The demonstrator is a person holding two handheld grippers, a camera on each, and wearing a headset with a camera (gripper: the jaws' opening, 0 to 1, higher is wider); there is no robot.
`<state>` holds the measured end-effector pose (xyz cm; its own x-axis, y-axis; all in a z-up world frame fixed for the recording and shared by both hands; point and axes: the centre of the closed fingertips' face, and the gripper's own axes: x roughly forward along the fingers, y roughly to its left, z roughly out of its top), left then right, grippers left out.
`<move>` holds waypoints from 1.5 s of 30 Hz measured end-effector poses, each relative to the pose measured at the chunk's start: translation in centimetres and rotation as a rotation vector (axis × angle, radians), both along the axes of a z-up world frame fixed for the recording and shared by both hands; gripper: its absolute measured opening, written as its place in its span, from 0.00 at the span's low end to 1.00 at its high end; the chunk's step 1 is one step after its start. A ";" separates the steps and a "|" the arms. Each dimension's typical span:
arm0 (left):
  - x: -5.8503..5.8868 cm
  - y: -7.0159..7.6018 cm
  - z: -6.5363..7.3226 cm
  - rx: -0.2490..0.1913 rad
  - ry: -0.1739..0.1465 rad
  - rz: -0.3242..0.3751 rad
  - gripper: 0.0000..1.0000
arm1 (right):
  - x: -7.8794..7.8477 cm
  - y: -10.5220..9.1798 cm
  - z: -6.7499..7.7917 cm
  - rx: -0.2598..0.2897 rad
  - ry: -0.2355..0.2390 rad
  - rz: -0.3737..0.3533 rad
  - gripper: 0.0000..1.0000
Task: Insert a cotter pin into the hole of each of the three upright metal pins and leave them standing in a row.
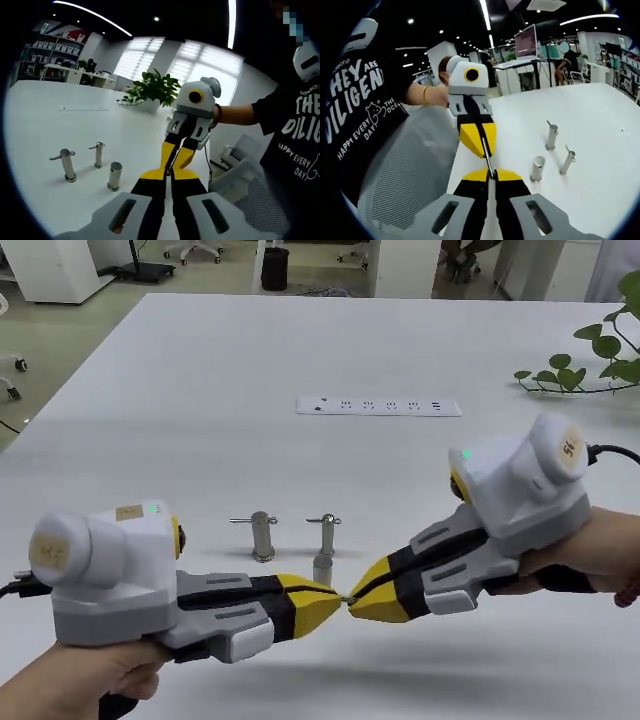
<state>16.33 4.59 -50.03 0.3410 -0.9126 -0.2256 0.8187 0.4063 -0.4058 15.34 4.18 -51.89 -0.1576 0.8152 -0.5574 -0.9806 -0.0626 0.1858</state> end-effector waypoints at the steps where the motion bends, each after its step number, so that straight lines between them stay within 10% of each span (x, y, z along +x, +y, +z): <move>1: 0.0 -0.1 -0.2 0.011 -0.008 0.001 0.00 | 0.0 -0.1 -0.1 -0.012 -0.018 0.011 0.00; 24: 3.2 1.9 -1.6 0.167 -0.164 0.256 0.33 | 4.9 -3.2 -2.9 -0.241 -0.188 -0.056 0.00; 45: 5.8 1.9 -6.2 0.352 -0.142 0.354 0.35 | 7.0 -3.8 -4.5 -0.327 -0.227 -0.061 0.00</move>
